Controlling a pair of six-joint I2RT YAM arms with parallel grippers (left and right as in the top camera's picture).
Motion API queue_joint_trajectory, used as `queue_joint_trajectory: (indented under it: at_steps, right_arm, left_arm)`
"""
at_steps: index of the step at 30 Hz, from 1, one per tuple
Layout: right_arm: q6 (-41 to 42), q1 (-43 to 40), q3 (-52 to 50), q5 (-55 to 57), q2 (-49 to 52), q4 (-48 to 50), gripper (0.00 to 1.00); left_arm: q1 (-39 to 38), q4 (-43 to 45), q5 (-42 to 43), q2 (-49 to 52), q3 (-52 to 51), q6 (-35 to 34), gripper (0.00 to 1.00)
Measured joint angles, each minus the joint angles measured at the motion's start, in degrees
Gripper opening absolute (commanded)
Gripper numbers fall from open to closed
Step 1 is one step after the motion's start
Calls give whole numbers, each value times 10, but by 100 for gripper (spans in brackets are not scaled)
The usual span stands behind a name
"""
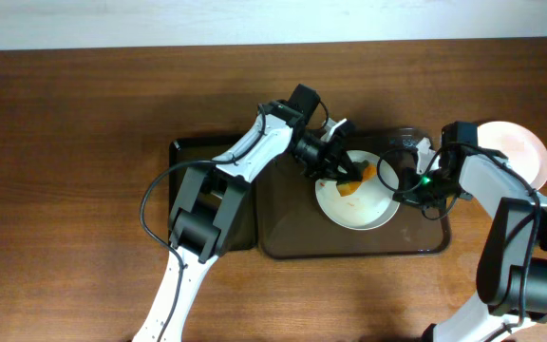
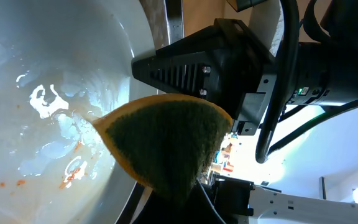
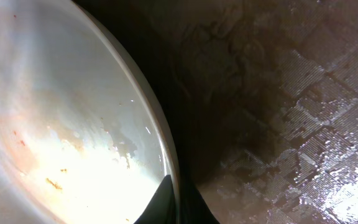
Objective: Clean dirty plates on tray and stack at the side
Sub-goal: 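Scrub the last plate with the sponge using the left gripper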
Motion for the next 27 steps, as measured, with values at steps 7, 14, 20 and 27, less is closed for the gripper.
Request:
queue_joint_trajectory:
  at_steps: [7, 14, 20, 27]
  right_arm:
    - [0, 0, 0, 0, 0, 0, 5]
    - [0, 0, 0, 0, 0, 0, 5]
    - [0, 0, 0, 0, 0, 0, 5]
    - [0, 0, 0, 0, 0, 0, 5]
  left_arm:
    - [-15, 13, -15, 0, -3, 0, 0]
    - [-56, 42, -58, 0, -36, 0, 0]
    - [-53, 58, -144, 0, -60, 9, 0]
    - [-57, 58, -219, -12, -61, 18, 0]
